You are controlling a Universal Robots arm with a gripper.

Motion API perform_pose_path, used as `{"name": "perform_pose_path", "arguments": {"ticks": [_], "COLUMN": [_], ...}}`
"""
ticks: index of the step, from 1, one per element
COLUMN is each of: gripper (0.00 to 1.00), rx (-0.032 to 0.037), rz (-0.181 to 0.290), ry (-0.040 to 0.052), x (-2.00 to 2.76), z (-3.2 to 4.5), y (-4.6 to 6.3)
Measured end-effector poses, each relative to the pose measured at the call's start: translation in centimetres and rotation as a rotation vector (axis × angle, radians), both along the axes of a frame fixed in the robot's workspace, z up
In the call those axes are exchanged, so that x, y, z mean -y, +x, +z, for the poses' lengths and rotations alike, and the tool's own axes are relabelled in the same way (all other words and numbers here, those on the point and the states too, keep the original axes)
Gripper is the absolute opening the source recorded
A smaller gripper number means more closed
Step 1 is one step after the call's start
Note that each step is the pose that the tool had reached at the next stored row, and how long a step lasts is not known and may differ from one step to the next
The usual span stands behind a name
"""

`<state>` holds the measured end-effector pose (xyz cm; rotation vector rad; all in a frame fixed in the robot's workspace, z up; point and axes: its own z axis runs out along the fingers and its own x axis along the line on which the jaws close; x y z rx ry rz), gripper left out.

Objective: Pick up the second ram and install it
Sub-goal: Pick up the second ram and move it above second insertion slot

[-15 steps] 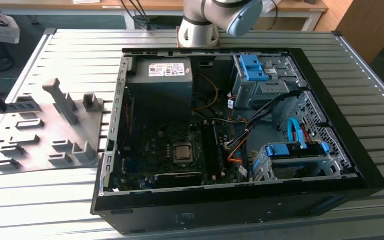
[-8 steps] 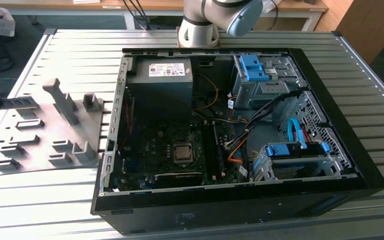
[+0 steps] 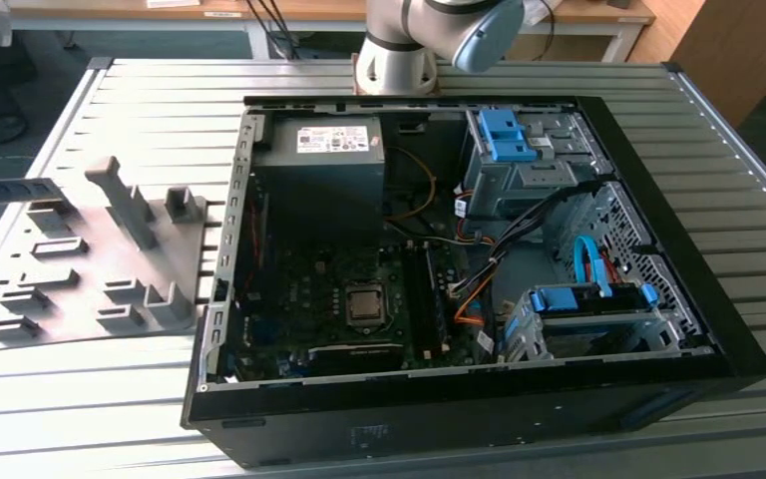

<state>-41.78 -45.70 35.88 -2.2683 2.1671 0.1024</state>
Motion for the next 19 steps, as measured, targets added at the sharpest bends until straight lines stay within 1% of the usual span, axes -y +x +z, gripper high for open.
{"name": "perform_pose_path", "arguments": {"ticks": [7, 11, 13, 19], "gripper": [0.14, 0.14, 0.14, 0.14], "rx": [-0.0001, 0.0, 0.0001, -0.0001], "rz": [0.0, 0.0, 0.0, 0.0], "ry": [0.002, 0.0035, 0.0047, 0.0052], "x": [0.0, 0.0, 0.0, 0.0], "z": [2.22, 3.13, 3.28, 3.3], "y": [0.0, 0.0, 0.0, 0.0]}}
